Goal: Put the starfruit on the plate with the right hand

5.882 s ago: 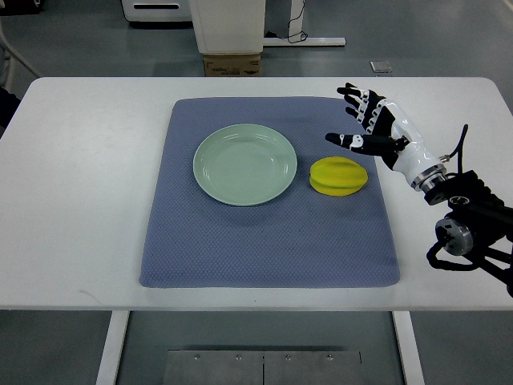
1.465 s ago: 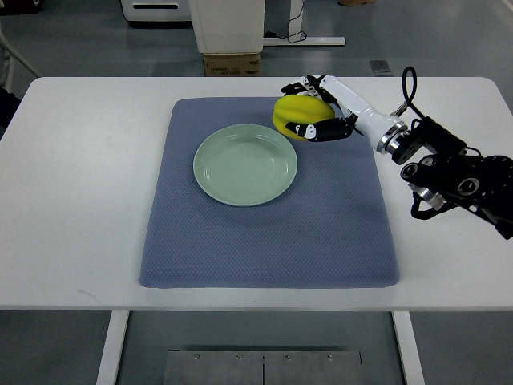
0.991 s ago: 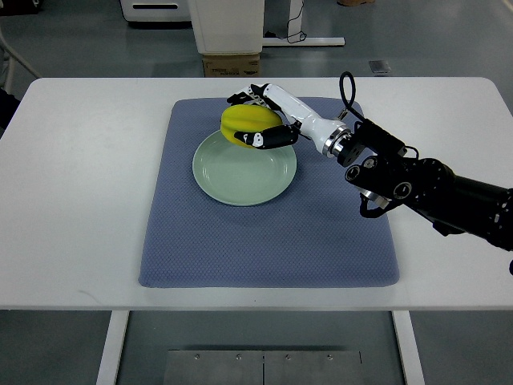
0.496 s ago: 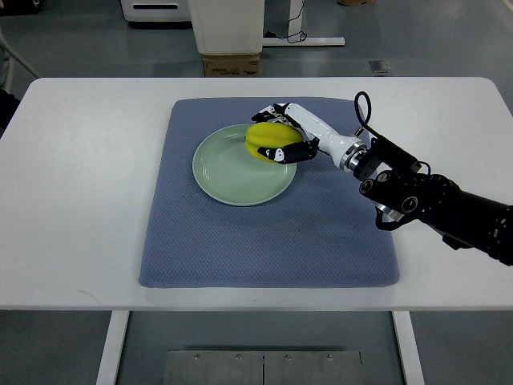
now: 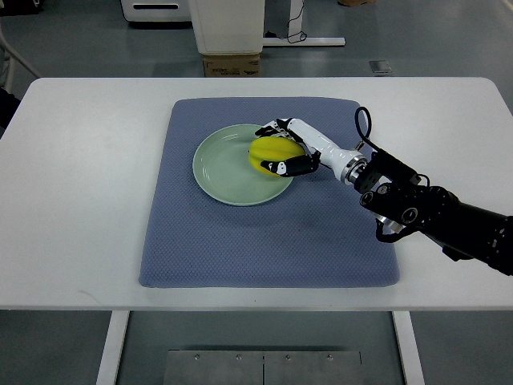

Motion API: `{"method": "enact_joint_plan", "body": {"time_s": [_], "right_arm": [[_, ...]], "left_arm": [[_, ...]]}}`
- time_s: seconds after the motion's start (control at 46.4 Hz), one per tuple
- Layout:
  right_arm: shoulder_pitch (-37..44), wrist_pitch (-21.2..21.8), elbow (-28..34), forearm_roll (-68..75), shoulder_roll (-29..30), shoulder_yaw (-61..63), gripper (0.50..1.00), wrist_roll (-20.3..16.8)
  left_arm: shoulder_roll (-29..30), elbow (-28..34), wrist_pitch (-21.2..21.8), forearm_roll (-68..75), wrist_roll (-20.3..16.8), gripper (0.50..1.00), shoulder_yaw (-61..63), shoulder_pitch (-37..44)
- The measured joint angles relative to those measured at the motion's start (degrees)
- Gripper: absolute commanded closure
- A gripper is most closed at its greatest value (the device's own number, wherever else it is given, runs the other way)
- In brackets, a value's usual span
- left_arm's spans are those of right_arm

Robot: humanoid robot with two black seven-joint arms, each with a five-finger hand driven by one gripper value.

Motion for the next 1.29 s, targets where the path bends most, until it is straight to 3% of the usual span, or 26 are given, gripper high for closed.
{"method": "enact_joint_plan", "body": {"time_s": [0.108, 0.129, 0.215, 0.259, 0.28, 1.013, 1.293], "right_arm": [[0.02, 0.00, 0.01, -0.02, 0.00, 0.01, 1.000, -0.05], [0.03, 0.00, 0.01, -0.03, 0.00, 0.01, 0.953, -0.05], [0.09, -0.03, 0.01, -0.03, 0.00, 0.40, 0.627, -0.05], [0.15, -0.05, 0.01, -0.02, 0.00, 0.85, 0.524, -0.04], [0.17, -0.06, 0.01, -0.01, 0.00, 1.14, 0.513, -0.02], [3.14, -0.01, 0.56, 0.02, 0.00, 8.73, 0.500, 0.16], [5.83, 0.50, 8.32, 0.10, -2.51, 18.24, 0.500, -1.25]], "left_arm": [[0.00, 0.00, 0.00, 0.00, 0.00, 0.500, 0.00, 0.00], [0.00, 0.00, 0.00, 0.00, 0.00, 0.500, 0.00, 0.00], [0.00, -0.01, 0.00, 0.00, 0.00, 0.500, 0.01, 0.00], [0.00, -0.02, 0.00, 0.01, 0.00, 0.500, 0.02, 0.00], [0.00, -0.02, 0.00, 0.01, 0.00, 0.500, 0.02, 0.00], [0.00, 0.00, 0.00, -0.02, 0.03, 0.500, 0.03, 0.00], [0.00, 0.00, 0.00, -0.02, 0.03, 0.500, 0.02, 0.02]]}}
